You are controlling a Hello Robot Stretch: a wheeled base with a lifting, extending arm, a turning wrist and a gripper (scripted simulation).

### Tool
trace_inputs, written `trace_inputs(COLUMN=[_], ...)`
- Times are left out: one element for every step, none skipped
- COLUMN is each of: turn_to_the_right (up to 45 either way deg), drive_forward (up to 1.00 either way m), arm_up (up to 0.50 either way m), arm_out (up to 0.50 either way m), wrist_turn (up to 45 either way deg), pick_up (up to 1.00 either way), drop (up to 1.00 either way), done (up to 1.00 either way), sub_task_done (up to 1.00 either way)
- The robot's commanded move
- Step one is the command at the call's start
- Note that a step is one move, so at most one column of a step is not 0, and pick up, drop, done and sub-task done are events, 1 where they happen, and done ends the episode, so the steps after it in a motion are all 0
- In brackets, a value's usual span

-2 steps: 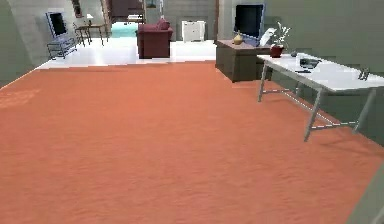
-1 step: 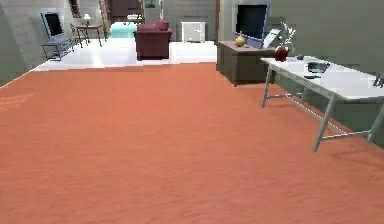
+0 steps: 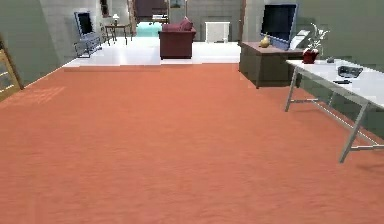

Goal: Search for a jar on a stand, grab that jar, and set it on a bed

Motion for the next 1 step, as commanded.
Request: trace_inputs(turn_to_the_right=[0.0], drive_forward=[0.15], arm_up=[0.0], arm_out=[0.0], wrist_turn=[0.0], pick_up=[0.0], drop=[0.0], done=[0.0], sub_task_done=[0.0])
